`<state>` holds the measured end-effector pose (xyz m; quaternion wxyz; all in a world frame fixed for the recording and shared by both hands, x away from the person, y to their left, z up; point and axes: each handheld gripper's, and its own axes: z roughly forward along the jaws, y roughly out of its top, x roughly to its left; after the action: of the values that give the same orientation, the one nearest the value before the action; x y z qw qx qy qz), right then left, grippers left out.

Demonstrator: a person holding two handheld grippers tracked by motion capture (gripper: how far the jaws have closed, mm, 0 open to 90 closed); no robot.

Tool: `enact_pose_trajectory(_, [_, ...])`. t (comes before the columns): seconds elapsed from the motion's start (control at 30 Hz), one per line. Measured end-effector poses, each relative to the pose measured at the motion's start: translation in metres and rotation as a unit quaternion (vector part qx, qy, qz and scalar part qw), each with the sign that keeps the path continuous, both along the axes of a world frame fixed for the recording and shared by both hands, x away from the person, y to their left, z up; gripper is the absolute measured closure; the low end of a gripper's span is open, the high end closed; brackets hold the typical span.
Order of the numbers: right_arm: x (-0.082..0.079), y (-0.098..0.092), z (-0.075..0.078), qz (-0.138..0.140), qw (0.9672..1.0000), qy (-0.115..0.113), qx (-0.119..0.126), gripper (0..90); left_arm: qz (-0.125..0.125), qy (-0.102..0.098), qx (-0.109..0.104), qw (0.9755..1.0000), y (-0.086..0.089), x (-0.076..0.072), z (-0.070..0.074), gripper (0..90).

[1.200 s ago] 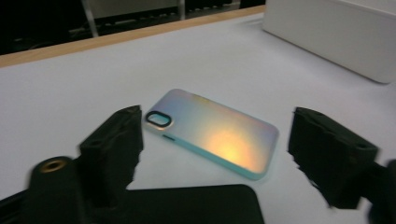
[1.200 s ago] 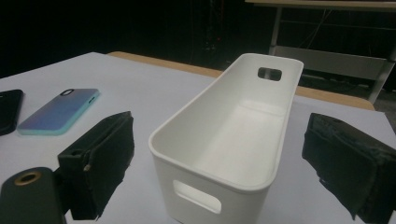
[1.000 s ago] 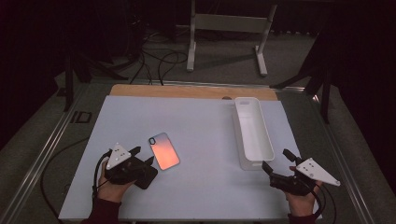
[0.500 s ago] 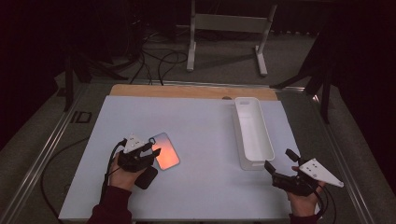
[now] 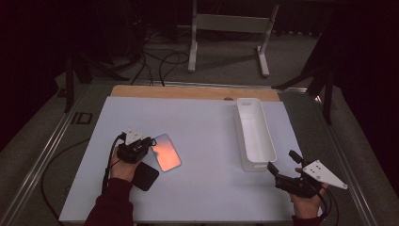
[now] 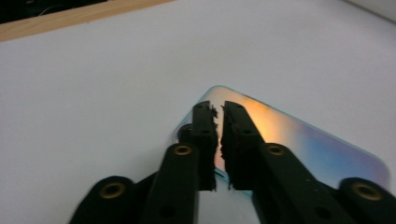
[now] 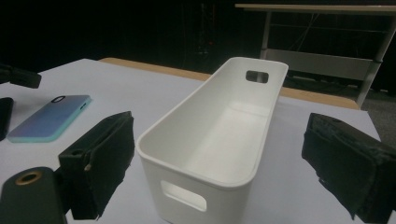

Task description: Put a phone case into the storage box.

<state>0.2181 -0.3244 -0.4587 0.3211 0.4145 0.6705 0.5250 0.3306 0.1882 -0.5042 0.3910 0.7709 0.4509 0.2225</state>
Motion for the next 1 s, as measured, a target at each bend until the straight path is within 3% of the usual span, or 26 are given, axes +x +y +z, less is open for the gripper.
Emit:
enact_pose_trajectory(0.17, [0.000, 0.000, 0.000, -0.001, 1.0000, -0.001, 0.001, 9.2, -0.001, 0.009, 0.007, 0.9999, -0.001, 0.004, -0.003, 89.6])
enact_pose_trajectory(0.33, [-0.001, -0.001, 0.001, 0.000, 1.0000, -0.002, 0.002, 9.2, 0.016, 0.037, 0.028, 0.9988, 0.000, 0.014, -0.011, 90.0])
enact_pose_trajectory(0.43, [-0.001, 0.000, 0.001, 0.000, 1.0000, -0.002, 0.001, 9.2, 0.020, 0.044, 0.034, 0.9983, 0.000, 0.017, -0.013, 90.0])
enact_pose_trajectory(0.77, [-0.001, -0.001, 0.002, -0.002, 1.0000, -0.003, 0.002, 9.3, 0.057, 0.094, 0.061, 0.9921, -0.002, 0.033, -0.021, 90.0])
enact_pose_trajectory(1.0, [-0.001, -0.001, 0.002, -0.003, 1.0000, -0.005, 0.003, 10.1, 0.064, 0.106, 0.066, 0.9901, -0.009, 0.038, -0.021, 90.0])
